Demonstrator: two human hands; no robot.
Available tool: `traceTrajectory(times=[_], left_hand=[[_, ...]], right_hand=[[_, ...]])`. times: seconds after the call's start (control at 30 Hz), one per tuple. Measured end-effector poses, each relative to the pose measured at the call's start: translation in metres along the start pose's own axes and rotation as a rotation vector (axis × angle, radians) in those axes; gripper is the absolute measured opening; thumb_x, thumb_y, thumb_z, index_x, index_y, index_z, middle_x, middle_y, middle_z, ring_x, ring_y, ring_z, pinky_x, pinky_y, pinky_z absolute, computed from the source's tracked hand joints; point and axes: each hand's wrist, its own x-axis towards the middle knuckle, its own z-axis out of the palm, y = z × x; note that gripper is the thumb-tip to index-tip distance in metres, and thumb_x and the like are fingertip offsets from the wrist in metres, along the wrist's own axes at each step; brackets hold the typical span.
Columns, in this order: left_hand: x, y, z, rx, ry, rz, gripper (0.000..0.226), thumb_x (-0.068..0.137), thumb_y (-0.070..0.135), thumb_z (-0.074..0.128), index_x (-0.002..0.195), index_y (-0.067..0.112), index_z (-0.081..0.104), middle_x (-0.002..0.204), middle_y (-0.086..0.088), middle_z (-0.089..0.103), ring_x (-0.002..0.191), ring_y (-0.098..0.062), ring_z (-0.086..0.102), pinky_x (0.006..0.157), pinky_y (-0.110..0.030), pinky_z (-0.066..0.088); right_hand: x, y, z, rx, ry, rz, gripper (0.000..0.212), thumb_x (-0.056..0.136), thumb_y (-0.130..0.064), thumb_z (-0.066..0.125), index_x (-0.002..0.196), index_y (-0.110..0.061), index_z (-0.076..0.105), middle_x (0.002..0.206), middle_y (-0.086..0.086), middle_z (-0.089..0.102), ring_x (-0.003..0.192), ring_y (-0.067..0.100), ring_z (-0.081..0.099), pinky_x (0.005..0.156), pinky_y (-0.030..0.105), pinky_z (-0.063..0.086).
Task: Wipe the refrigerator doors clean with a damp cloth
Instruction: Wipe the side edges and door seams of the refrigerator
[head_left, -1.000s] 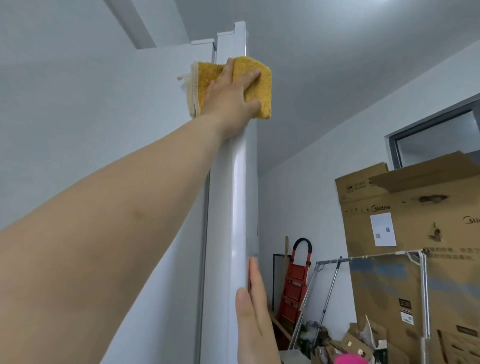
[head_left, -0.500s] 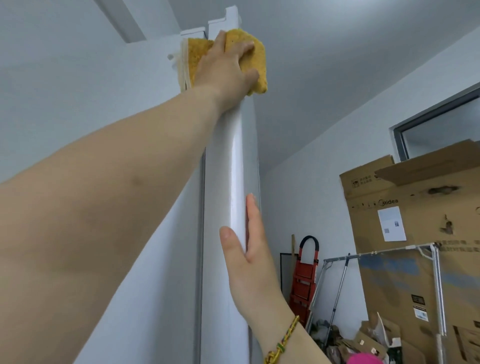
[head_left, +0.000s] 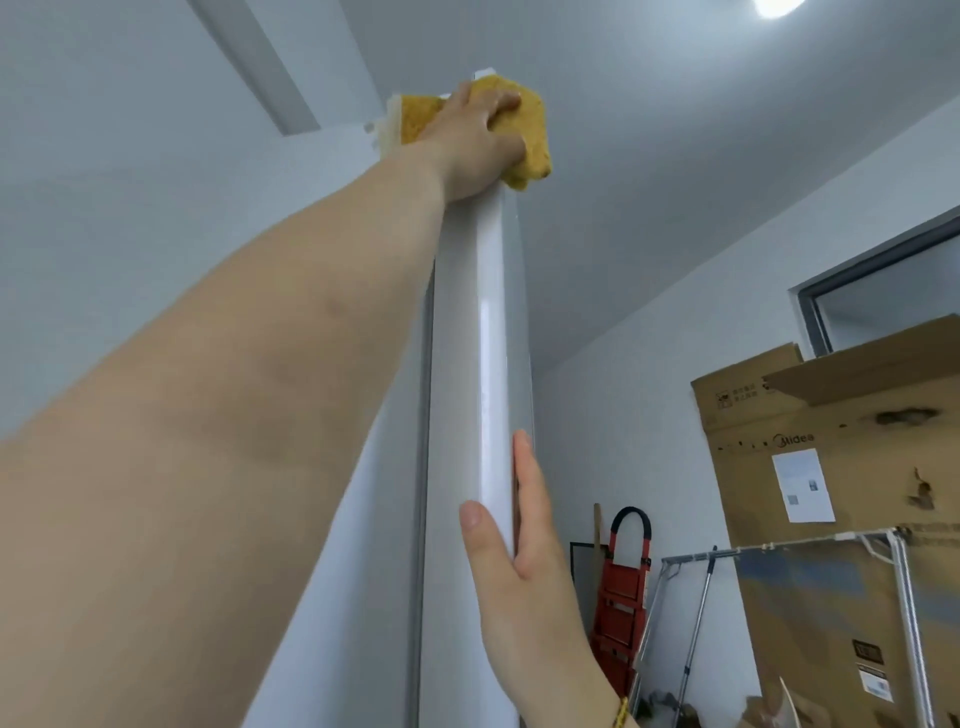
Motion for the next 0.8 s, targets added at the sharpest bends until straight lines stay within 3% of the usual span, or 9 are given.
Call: traceTrajectory(times=[0.1, 0.2, 0.33, 0.43, 0.53, 0.6, 0.63, 0.67, 0.8], left_hand=[[0.009, 0.0, 0.004, 0.0, 0.068, 0.003, 0.054, 0.087, 0.029, 0.043, 0.14, 0.028, 0.032, 0.153, 0.001, 0.014, 0.139, -0.024, 0.02, 0.115, -0.034, 0.016], [-0.012, 0.0, 0.008, -0.075, 0.06, 0.025, 0.056, 0.083, 0.026, 0.049, 0.138, 0.025, 0.037, 0.152, 0.0, 0.019, 0.138, -0.019, 0.022, 0.111, -0.025, 0.016], [-0.088, -0.007, 0.021, -0.16, 0.029, 0.044, 0.059, 0.081, 0.027, 0.055, 0.137, 0.027, 0.039, 0.155, -0.002, 0.011, 0.141, -0.017, 0.016, 0.111, -0.023, 0.013], [-0.154, -0.012, 0.03, -0.286, -0.007, 0.082, 0.057, 0.08, 0.029, 0.052, 0.135, 0.028, 0.04, 0.155, 0.0, 0.01, 0.139, -0.006, 0.014, 0.101, -0.008, 0.011], [-0.191, -0.015, 0.034, -0.398, -0.064, 0.056, 0.057, 0.074, 0.031, 0.044, 0.13, 0.04, 0.035, 0.153, 0.007, 0.015, 0.125, 0.01, 0.015, 0.092, 0.008, 0.009], [-0.214, -0.016, 0.037, -0.435, -0.084, 0.047, 0.048, 0.075, 0.031, 0.044, 0.117, 0.051, 0.031, 0.147, 0.014, 0.017, 0.125, 0.01, 0.014, 0.097, 0.002, 0.009], [-0.224, -0.015, 0.04, -0.44, -0.083, 0.058, 0.045, 0.076, 0.031, 0.044, 0.112, 0.055, 0.03, 0.144, 0.017, 0.015, 0.127, 0.009, 0.012, 0.101, -0.004, 0.01], [-0.236, -0.015, 0.044, -0.43, -0.091, 0.055, 0.044, 0.078, 0.032, 0.044, 0.11, 0.057, 0.028, 0.142, 0.019, 0.013, 0.129, 0.008, 0.011, 0.104, -0.01, 0.01], [-0.288, -0.012, 0.06, -0.383, -0.062, 0.026, 0.042, 0.08, 0.043, 0.038, 0.118, 0.056, 0.026, 0.143, 0.024, 0.005, 0.134, 0.001, 0.012, 0.111, -0.026, 0.01]], right_hand=[[0.001, 0.002, 0.0, 0.008, 0.002, -0.007, 0.054, 0.095, -0.026, 0.041, 0.109, -0.065, 0.007, 0.142, -0.039, 0.006, 0.133, -0.017, 0.009, 0.117, 0.023, 0.012], [0.003, 0.001, 0.0, 0.003, 0.002, 0.0, 0.054, 0.095, -0.027, 0.041, 0.107, -0.066, 0.006, 0.131, -0.048, 0.002, 0.125, -0.026, 0.003, 0.114, 0.016, 0.008], [0.002, -0.003, 0.001, 0.026, 0.018, 0.027, 0.051, 0.095, -0.027, 0.04, 0.106, -0.064, 0.007, 0.132, -0.045, 0.004, 0.122, -0.027, 0.005, 0.11, 0.011, 0.008], [0.001, 0.0, -0.003, 0.133, 0.044, 0.026, 0.038, 0.098, -0.029, 0.035, 0.112, -0.06, 0.017, 0.136, -0.037, 0.017, 0.115, -0.034, 0.016, 0.102, -0.001, 0.016], [-0.004, 0.0, -0.009, 0.34, 0.031, 0.056, 0.03, 0.091, -0.042, 0.042, 0.121, -0.043, 0.045, 0.133, -0.023, 0.048, 0.12, -0.014, 0.042, 0.109, 0.02, 0.032], [-0.012, -0.004, -0.013, 0.494, 0.019, 0.091, 0.028, 0.095, -0.031, 0.033, 0.104, -0.027, 0.06, 0.101, -0.015, 0.07, 0.096, -0.008, 0.062, 0.083, 0.012, 0.05], [-0.014, -0.004, -0.015, 0.557, 0.018, 0.099, 0.034, 0.096, -0.025, 0.027, 0.096, -0.022, 0.061, 0.088, -0.014, 0.073, 0.085, -0.007, 0.065, 0.069, 0.008, 0.051], [-0.02, -0.005, -0.017, 0.587, 0.013, 0.109, 0.038, 0.097, -0.022, 0.023, 0.094, -0.02, 0.06, 0.084, -0.013, 0.073, 0.084, -0.006, 0.066, 0.066, 0.008, 0.05], [-0.032, 0.0, -0.022, 0.64, 0.042, 0.201, 0.046, 0.099, -0.029, 0.017, 0.098, -0.017, 0.061, 0.092, -0.008, 0.073, 0.095, 0.005, 0.064, 0.08, 0.014, 0.052]])
